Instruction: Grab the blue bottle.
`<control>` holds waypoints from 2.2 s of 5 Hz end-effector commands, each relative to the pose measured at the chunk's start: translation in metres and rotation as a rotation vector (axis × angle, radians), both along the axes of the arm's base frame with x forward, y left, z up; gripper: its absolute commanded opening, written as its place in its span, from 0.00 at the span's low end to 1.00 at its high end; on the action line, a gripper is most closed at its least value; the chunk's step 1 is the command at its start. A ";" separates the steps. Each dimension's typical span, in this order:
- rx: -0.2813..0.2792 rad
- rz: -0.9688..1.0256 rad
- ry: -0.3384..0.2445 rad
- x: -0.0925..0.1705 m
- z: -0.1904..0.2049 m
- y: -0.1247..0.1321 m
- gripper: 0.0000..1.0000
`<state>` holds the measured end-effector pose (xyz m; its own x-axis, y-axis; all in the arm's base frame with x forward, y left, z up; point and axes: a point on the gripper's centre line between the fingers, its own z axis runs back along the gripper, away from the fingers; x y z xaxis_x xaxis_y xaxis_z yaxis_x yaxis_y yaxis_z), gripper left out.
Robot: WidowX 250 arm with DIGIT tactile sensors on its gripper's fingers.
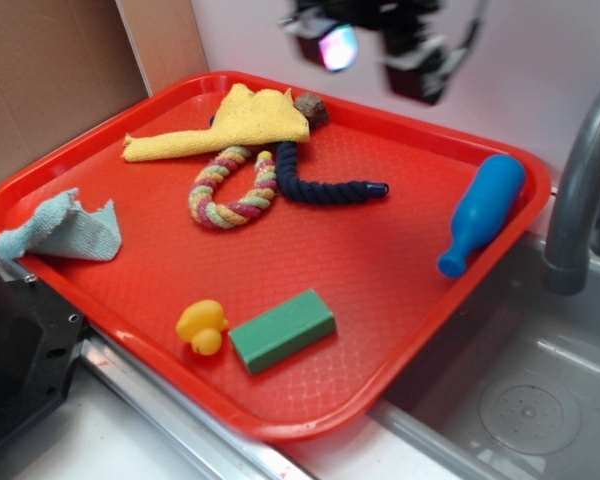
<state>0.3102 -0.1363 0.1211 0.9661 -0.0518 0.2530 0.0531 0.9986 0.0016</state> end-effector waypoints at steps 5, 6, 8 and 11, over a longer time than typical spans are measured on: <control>-0.068 0.113 0.152 0.011 -0.073 -0.054 1.00; -0.126 0.130 0.184 0.008 -0.085 -0.036 1.00; -0.151 0.132 0.211 -0.026 -0.058 0.006 0.00; -0.032 0.158 0.115 -0.074 0.083 0.039 0.00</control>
<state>0.2303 -0.0950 0.1866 0.9912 0.1059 0.0799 -0.1067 0.9943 0.0061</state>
